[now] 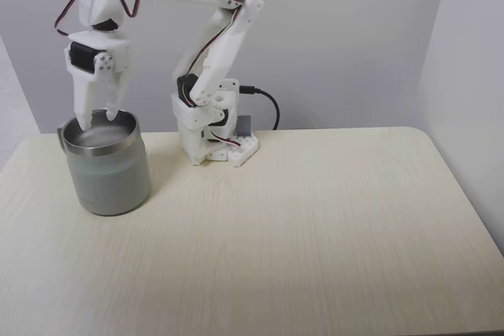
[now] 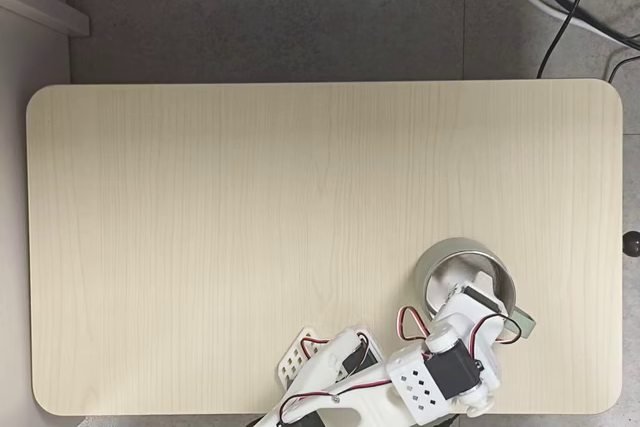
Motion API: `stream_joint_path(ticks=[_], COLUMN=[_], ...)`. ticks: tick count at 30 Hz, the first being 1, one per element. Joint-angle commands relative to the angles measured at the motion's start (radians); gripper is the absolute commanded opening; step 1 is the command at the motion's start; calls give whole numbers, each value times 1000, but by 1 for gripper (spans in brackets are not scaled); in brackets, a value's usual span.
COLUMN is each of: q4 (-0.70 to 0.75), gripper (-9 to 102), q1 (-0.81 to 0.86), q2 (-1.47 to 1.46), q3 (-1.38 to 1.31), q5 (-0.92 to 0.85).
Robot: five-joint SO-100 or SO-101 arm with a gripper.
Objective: Grasp a dressing and put it in the cup.
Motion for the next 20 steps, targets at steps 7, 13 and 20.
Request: stream_joint_path(ticks=[7, 13, 20], q4=[5, -23, -81], gripper=[18, 18, 18], q1=[-17, -35, -80], q2=[-20, 26, 71], q3=[25, 18, 0], q5=[-6, 9, 34])
